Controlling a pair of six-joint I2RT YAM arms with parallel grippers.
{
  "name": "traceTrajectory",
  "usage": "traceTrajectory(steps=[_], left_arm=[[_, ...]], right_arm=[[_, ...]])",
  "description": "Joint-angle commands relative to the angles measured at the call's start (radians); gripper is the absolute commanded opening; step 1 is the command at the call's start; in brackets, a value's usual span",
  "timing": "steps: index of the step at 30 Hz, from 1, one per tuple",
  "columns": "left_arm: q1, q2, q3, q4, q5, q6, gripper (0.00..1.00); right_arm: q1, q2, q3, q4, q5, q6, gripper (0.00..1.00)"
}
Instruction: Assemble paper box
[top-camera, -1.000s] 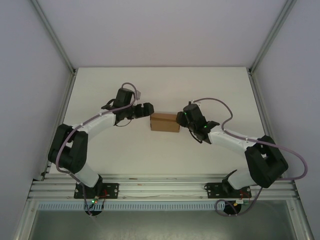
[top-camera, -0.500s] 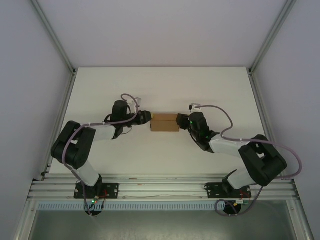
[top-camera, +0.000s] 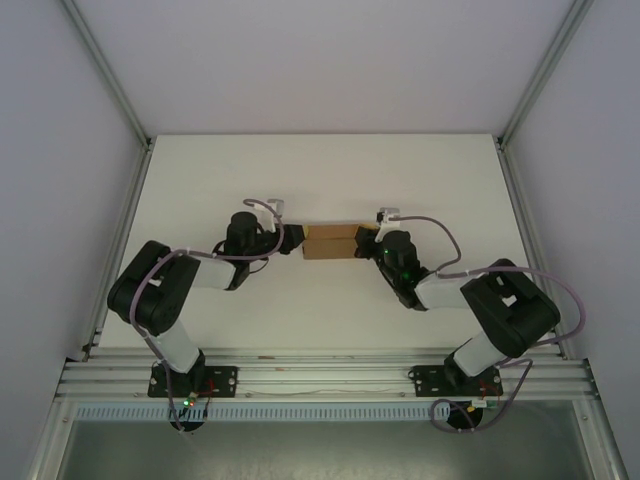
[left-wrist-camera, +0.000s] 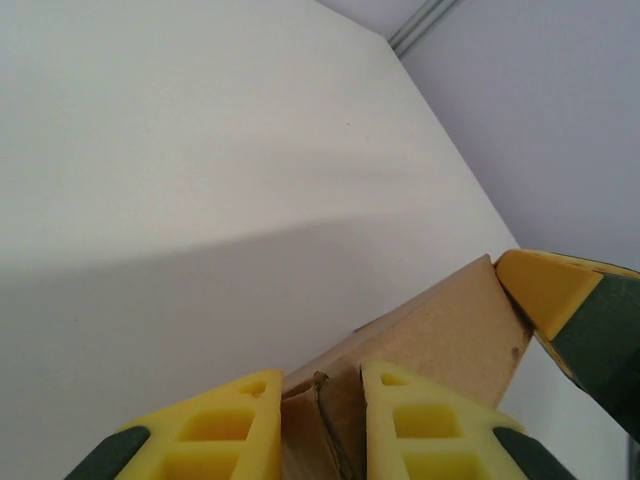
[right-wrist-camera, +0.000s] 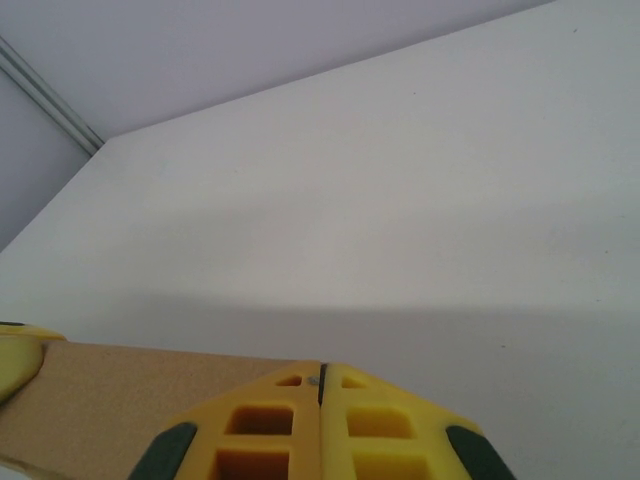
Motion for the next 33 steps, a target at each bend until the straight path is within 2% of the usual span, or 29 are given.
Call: traceTrajectory(steps=[1, 5, 9, 10, 11, 13, 14, 15, 17, 18, 20, 21, 23, 27, 30, 32, 33], left_arm=[[-0.061, 0.07, -0.018, -0.321, -0.077, 0.095, 0.0], [-0.063, 0.059, 0.004, -0.341, -0.076, 0.085, 0.0], [-0.068, 0.016, 0.052, -0.431, -0.097, 0.081, 0.0], [-0.069, -0.001, 0.063, -0.454, -0.097, 0.088, 0.11], [-0.071, -0.017, 0.075, -0.473, -0.1, 0.095, 0.3], [-0.072, -0.049, 0.102, -0.513, -0.11, 0.103, 0.35], [-0.072, -0.062, 0.115, -0.53, -0.115, 0.103, 0.44], [-0.072, -0.073, 0.13, -0.546, -0.125, 0.096, 0.48], [-0.072, -0.086, 0.175, -0.592, -0.15, 0.087, 0.51], [-0.072, -0.089, 0.2, -0.621, -0.176, 0.083, 0.6], [-0.072, -0.091, 0.236, -0.641, -0.196, 0.078, 0.68], [-0.072, -0.09, 0.252, -0.649, -0.204, 0.077, 0.75], [-0.072, -0.091, 0.286, -0.669, -0.192, 0.087, 0.99], [-0.071, -0.112, 0.34, -0.723, -0.22, 0.099, 1.0], [-0.066, -0.125, 0.393, -0.807, -0.297, 0.112, 1.0], [-0.054, -0.137, 0.432, -0.867, -0.328, 0.117, 1.0], [-0.043, -0.148, 0.443, -0.89, -0.336, 0.115, 1.0]], right_arm=[[0.032, 0.066, -0.034, -0.366, -0.108, -0.021, 0.0], [0.032, 0.032, -0.003, -0.43, -0.106, 0.042, 0.0], [0.033, -0.032, 0.044, -0.54, -0.078, 0.097, 0.0], [0.032, -0.052, 0.058, -0.57, -0.061, 0.109, 0.05], [0.032, -0.068, 0.075, -0.605, -0.039, 0.124, 0.09], [0.032, -0.093, 0.118, -0.685, 0.0, 0.141, 0.12], [0.033, -0.102, 0.139, -0.714, 0.01, 0.155, 0.16], [0.033, -0.107, 0.161, -0.74, 0.016, 0.158, 0.18], [0.031, -0.122, 0.205, -0.779, 0.012, 0.161, 0.28], [0.031, -0.127, 0.227, -0.803, 0.019, 0.166, 0.31], [0.029, -0.138, 0.277, -0.853, 0.039, 0.164, 0.4], [0.028, -0.141, 0.299, -0.876, 0.059, 0.164, 0.44], [0.021, -0.151, 0.336, -0.906, 0.071, 0.16, 0.5], [0.012, -0.166, 0.399, -0.952, 0.084, 0.149, 0.59], [0.006, -0.173, 0.449, -0.999, 0.089, 0.12, 0.64], [0.005, -0.181, 0.481, -1.013, 0.053, 0.037, 0.72], [0.004, -0.184, 0.496, -1.019, 0.015, -0.03, 0.81]])
